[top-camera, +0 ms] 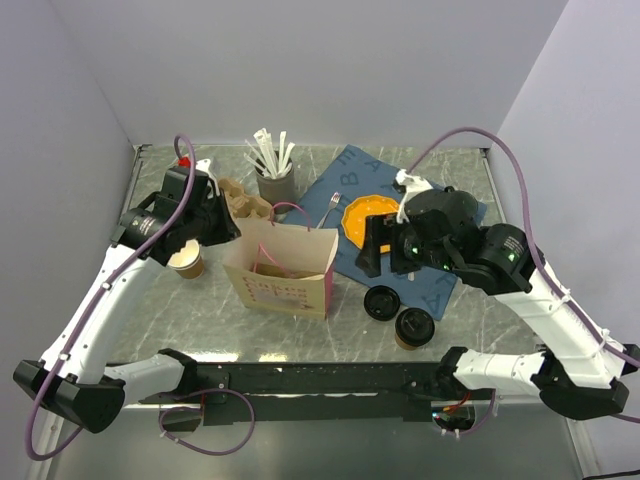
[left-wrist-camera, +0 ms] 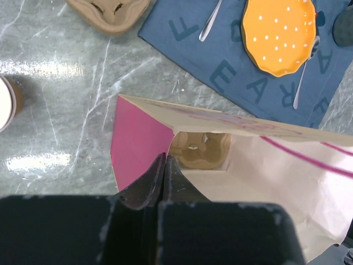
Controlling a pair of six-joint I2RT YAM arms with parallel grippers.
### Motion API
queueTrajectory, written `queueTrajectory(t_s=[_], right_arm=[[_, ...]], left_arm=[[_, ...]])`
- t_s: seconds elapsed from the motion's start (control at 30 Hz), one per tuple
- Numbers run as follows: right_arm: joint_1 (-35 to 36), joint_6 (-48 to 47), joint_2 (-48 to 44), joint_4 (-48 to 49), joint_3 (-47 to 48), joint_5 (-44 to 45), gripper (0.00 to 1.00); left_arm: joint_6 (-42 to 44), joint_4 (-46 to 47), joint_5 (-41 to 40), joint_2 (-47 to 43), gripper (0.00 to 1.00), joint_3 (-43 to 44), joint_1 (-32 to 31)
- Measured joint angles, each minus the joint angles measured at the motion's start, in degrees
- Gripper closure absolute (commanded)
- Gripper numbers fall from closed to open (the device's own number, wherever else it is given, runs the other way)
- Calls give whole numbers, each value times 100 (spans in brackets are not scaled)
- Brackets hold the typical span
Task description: Pack the takeout coffee
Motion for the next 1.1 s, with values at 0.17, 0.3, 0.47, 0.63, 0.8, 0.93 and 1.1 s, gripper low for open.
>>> queueTrajectory(t_s=[0.17,0.3,0.47,0.63,0.8,0.93,1.1], right_arm=[[-63,820,-195,-717,-339,643,11],[-138,1517,-437,-1054,-1014,848,11],[-227,2055,-511,-1147,-1770,903,10],[-319,2487,-540,-1161,-2472,876,9],[-369,2905,-872,-1189,-3141,748,9],[-492,3053,-1080,-1213,-3571,693,13],[-726,3071,-1097,-1226,-3945,608,13]], left_arm=[[-33,-181,-7,31,97,74,7],[-105,-385,-50,63,72,142,17],[-125,-693,-33,46,31,144,-85],[-133,-715,-52,20,29,142,-328],[-155,-756,-706,-114,29,144,-675],[-155,-796,-1091,-162,29,151,-872],[-155,-881,-1499,-162,29,227,-960]])
